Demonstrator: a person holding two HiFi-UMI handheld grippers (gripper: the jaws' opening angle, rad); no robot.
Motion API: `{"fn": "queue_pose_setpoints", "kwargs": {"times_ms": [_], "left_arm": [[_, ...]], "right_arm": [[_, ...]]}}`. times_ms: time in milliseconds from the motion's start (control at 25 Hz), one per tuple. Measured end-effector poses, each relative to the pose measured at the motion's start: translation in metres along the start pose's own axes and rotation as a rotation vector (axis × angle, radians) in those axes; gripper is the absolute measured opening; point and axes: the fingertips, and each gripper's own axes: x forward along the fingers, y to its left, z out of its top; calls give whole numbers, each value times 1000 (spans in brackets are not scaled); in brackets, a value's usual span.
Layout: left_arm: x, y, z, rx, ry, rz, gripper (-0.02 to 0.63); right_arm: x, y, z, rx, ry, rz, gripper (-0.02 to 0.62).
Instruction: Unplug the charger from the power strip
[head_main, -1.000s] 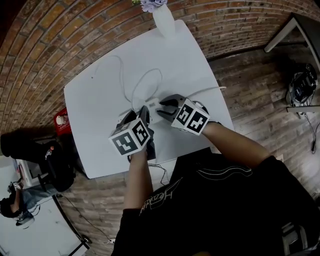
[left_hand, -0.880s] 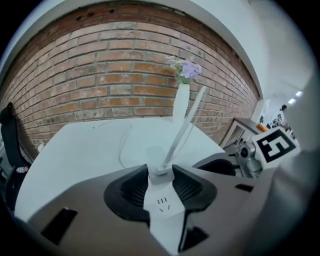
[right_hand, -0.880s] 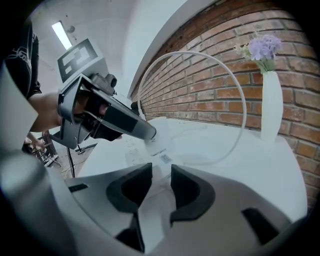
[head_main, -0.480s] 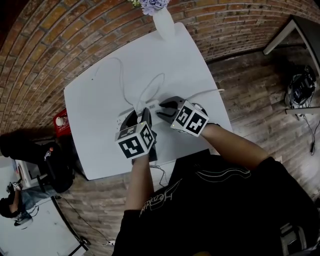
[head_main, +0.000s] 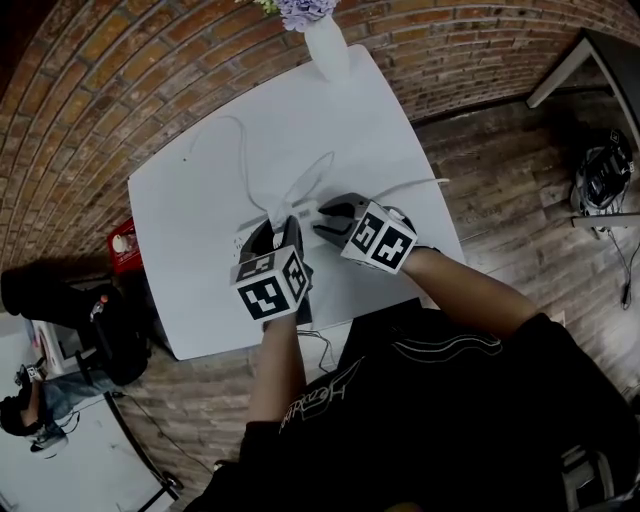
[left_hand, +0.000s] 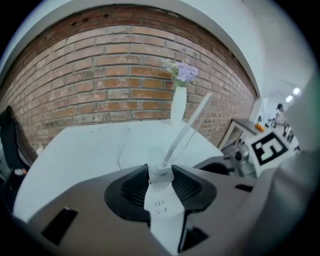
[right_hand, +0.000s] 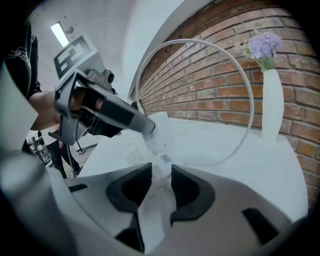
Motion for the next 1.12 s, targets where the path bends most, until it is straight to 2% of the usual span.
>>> {"fn": "queue_pose_setpoints", "kwargs": {"times_ms": [80,200,360,440,480,680,880,1120], "left_arm": [[-8,2,15,-59,-31,-40,138],[-15,0,30,-30,-46,-58,138],[-24,-6,30,-155,-58,-163,138],[-32,-10,25,-200,-63,-203,138],[-37,-12,23,-213,-65,-219,138],[-68,-24,21,-193,-99,-281,137],[-102,-38,24,-210,-150,-382,137],[-148,-48,17,-249,-189,-474,138]], "right_arm": [[0,0,0,-2,0,-1,101],[0,0,-1,9,4,-1,101],[0,-1,0,35,2,5,100],[-6,2,-3,100,-7,44,87],[-12,3,-1,137,-25,63,38],[-57,7,27,205,-161,83,20],[-107,33,60,385,-317,235,12],[-156,57,103,319,-408,203,12]]}}
